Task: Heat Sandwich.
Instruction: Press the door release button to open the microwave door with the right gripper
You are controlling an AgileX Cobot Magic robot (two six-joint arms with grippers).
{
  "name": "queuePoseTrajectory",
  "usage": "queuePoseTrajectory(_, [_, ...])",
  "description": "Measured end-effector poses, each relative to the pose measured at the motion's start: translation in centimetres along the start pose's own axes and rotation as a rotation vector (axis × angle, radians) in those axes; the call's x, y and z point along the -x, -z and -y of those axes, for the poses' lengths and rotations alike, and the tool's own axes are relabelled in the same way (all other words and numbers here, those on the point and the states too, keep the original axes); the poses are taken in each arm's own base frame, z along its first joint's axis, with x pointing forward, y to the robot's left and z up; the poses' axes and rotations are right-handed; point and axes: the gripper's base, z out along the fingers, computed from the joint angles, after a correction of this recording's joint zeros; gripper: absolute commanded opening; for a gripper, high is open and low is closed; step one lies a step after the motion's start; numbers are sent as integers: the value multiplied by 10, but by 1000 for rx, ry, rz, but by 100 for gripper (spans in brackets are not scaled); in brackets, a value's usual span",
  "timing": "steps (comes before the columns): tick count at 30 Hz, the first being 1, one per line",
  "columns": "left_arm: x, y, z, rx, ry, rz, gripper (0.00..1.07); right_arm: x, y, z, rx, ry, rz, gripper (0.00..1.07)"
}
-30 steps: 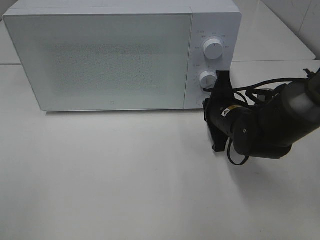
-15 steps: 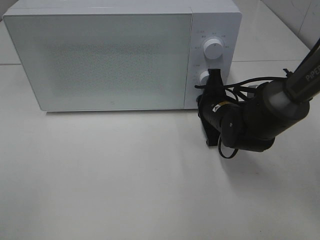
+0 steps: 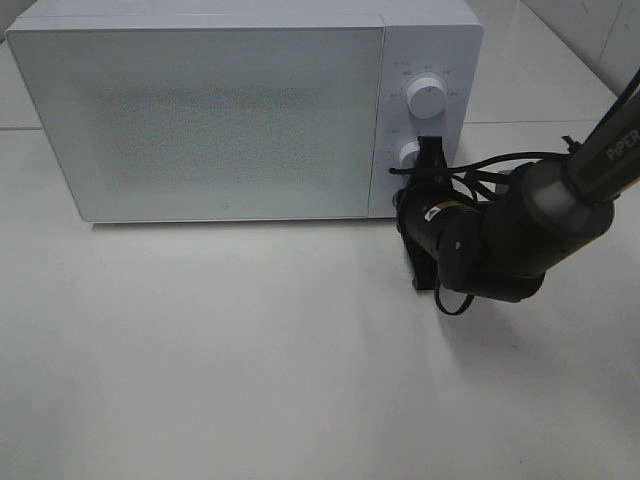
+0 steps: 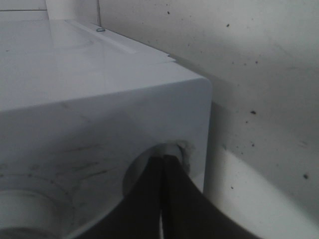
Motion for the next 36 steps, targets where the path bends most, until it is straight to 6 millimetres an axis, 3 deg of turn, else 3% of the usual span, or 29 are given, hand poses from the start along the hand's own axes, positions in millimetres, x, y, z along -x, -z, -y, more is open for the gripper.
queuePoseTrajectory(36, [0,0,0,0,0,0,98,-7,-13,1,12,-30,42,0])
